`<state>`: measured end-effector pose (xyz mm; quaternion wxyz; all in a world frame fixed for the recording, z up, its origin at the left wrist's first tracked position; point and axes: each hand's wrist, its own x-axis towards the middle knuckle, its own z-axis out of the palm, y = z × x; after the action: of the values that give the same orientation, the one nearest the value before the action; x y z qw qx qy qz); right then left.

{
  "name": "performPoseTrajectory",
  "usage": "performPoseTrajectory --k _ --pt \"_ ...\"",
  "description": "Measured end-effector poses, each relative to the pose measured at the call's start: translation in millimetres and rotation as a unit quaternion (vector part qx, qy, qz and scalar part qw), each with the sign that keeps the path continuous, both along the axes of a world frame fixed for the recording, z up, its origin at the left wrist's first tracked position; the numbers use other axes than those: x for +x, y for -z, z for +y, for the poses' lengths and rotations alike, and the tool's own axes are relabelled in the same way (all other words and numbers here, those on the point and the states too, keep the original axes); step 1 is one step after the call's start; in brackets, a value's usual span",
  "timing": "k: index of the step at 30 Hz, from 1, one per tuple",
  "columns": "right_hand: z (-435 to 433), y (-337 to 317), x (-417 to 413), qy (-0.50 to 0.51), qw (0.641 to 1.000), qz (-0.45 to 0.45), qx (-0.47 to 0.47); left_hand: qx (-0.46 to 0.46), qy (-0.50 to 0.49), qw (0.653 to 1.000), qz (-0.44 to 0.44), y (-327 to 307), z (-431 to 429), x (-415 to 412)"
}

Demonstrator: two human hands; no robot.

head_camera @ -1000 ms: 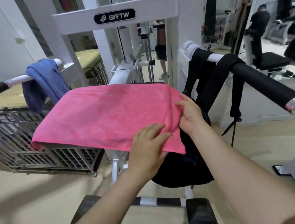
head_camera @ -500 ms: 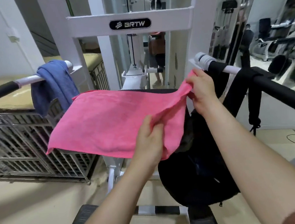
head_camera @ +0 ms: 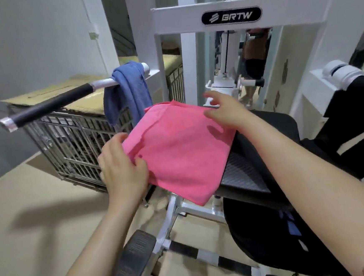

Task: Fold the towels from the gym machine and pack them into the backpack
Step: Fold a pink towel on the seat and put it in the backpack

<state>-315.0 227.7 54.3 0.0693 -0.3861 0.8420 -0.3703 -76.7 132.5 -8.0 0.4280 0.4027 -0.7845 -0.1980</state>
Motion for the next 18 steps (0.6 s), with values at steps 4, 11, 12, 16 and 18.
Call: performPoseTrajectory --k 4,11,12,16,18 --pt "29.6 7.7 -39.8 0.031 0.987 0.058 0.148 -0.056 0.281 0.943 -0.168 -10.1 58.8 -20.7" --pt "39.7 19.6 -58.3 0.088 0.993 0.049 0.067 -0.214 0.247 0.898 -0.295 2.1 92.1 -44.4" --pt "40.0 19.7 -59.8 0.088 0.993 0.046 0.070 -0.226 0.250 0.887 -0.316 0.9 93.5 -43.7" --pt "51.5 11.0 -67.6 0.094 0.992 0.042 0.075 -0.236 0.252 0.857 -0.383 -9.8 99.6 -47.3" --pt "68.2 4.9 -76.2 0.125 0.987 0.062 0.081 -0.162 0.289 0.888 -0.320 -15.3 103.1 -53.9"
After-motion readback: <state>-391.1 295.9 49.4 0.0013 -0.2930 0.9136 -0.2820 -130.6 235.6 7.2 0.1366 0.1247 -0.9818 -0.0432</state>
